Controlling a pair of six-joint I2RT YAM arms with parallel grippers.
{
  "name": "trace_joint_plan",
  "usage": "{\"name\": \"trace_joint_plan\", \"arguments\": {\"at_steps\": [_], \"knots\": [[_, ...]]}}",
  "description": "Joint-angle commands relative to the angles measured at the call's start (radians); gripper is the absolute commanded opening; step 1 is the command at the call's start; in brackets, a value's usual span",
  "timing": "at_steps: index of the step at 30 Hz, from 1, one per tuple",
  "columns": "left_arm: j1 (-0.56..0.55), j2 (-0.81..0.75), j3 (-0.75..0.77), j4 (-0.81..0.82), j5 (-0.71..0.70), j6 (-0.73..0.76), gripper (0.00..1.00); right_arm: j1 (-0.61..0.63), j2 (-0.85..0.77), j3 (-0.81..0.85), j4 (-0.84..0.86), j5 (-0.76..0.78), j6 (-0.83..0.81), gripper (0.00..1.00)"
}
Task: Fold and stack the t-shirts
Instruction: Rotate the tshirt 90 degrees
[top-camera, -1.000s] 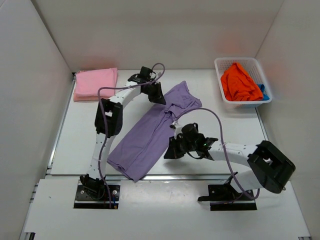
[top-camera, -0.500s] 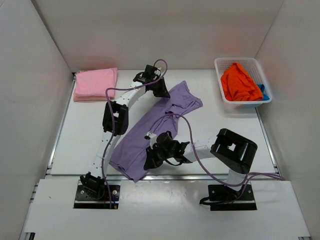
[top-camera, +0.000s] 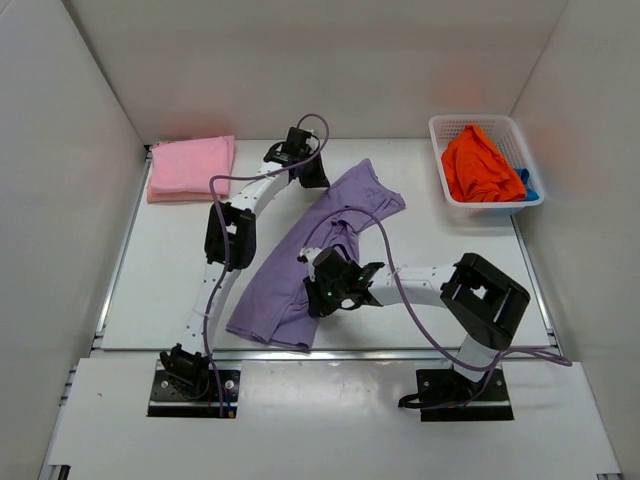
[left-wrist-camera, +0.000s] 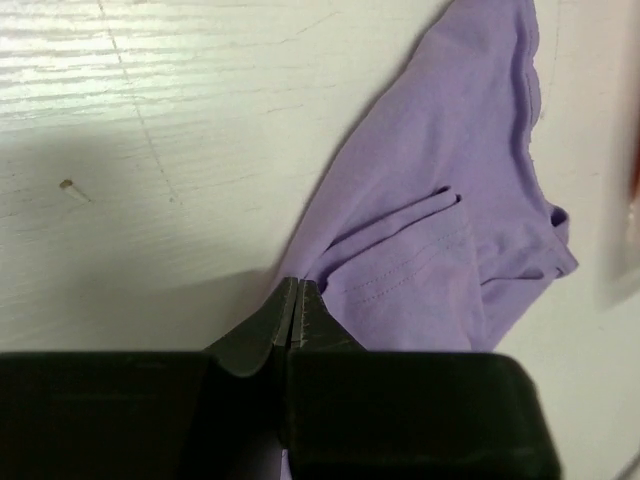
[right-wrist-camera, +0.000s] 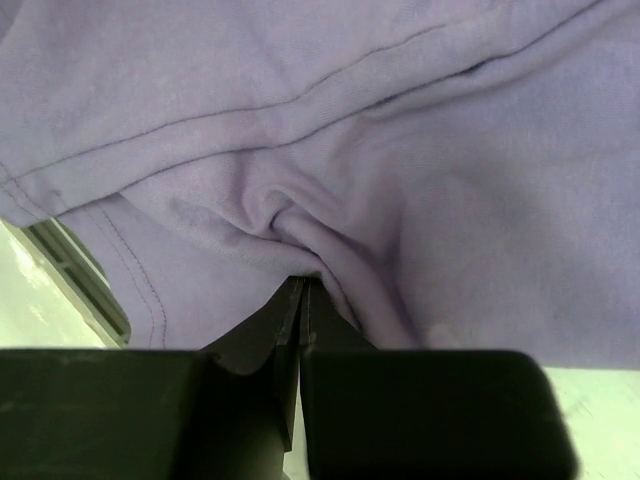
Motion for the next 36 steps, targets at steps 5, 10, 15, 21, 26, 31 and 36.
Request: {"name": "trace_joint_plan", "arguments": {"at_steps": [5, 10, 15, 21, 26, 31, 36], "knots": [[-0.079, -0.004, 0.06, -0.066, -0.24, 0.162, 0.0, -0.013, -0.04, -0.045, -0.177, 0.073, -0.088, 0.0], [-0.11, 0.004, 0.08, -0.112, -0.371, 0.259, 0.0, -0.026, -0.066, -0.052, -0.203, 0.071, -0.097, 0.0], [-0.093, 0.008, 0.063, -0.163, -0.481, 0.291, 0.0, -0.044, -0.106, -0.058, -0.219, 0.071, -0.103, 0.0], [0.016, 0.04, 0.106, -0.24, -0.375, 0.221, 0.0, -0.064, -0.129, -0.073, -0.22, 0.045, -0.108, 0.0], [0.015, 0.022, 0.085, -0.26, -0.427, 0.211, 0.0, -0.061, -0.138, -0.084, -0.239, 0.036, -0.111, 0.0], [0.021, 0.027, 0.094, -0.319, -0.464, 0.169, 0.0, -0.072, -0.18, -0.139, -0.254, 0.027, -0.097, 0.0], [0.039, 0.028, 0.089, -0.373, -0.47, 0.115, 0.0, -0.108, -0.229, -0.176, -0.26, 0.016, -0.091, 0.0]]}}
